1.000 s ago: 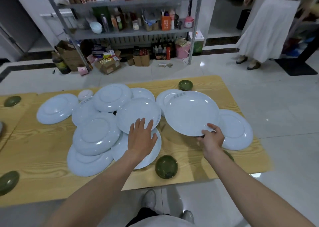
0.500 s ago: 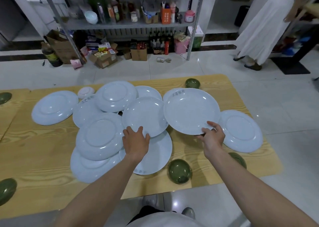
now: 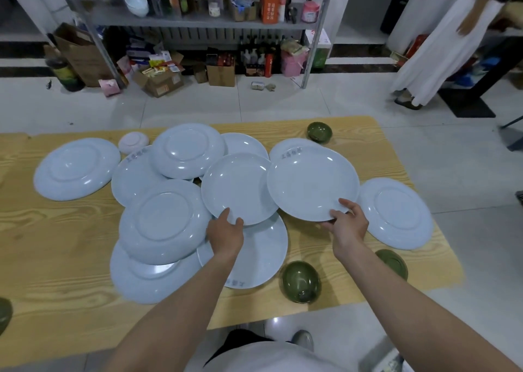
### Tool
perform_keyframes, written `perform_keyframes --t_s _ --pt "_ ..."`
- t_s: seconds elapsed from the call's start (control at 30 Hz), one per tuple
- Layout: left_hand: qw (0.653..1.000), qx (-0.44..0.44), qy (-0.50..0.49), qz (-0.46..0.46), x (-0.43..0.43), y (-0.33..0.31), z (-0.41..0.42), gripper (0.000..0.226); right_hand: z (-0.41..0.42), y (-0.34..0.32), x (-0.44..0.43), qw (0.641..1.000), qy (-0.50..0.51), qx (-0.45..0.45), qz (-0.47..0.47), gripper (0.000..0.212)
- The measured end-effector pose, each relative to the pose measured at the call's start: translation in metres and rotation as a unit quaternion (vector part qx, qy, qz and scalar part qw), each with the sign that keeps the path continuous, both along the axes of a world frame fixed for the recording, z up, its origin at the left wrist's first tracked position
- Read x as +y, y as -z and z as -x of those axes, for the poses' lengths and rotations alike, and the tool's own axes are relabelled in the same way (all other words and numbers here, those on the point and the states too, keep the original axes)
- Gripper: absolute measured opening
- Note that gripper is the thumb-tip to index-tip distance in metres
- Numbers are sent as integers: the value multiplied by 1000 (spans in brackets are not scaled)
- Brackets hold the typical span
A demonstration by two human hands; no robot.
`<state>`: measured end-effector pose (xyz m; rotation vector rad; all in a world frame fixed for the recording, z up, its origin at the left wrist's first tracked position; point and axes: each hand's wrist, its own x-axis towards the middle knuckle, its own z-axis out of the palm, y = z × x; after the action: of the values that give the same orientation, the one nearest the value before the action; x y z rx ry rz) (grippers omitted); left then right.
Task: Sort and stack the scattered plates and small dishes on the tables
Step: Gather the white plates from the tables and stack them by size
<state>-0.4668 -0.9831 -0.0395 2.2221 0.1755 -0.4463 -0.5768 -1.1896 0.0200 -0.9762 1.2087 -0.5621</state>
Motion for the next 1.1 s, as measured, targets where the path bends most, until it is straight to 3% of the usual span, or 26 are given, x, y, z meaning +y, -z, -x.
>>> perform_keyframes --t_s 0.1,0.23,0.4,0.6,1.1 --pt "988 32 -74 130 -2 2 2 53 -3 1 3 1000 -11 -7 -4 35" --pt "929 85 -187 307 -7 0 4 61 -6 1 5 1000 -15 -17 -10 39" --pt "870 98 -244 417 -11 -4 5 78 -8 -3 4 998 -7 -52 -25 59" --pt "846 96 -251 460 -6 -9 8 91 -6 -7 1 996 -15 -73 -48 93" --pt "846 28 -225 483 -3 -50 46 99 17 -30 -5 986 -82 -137 -40 86"
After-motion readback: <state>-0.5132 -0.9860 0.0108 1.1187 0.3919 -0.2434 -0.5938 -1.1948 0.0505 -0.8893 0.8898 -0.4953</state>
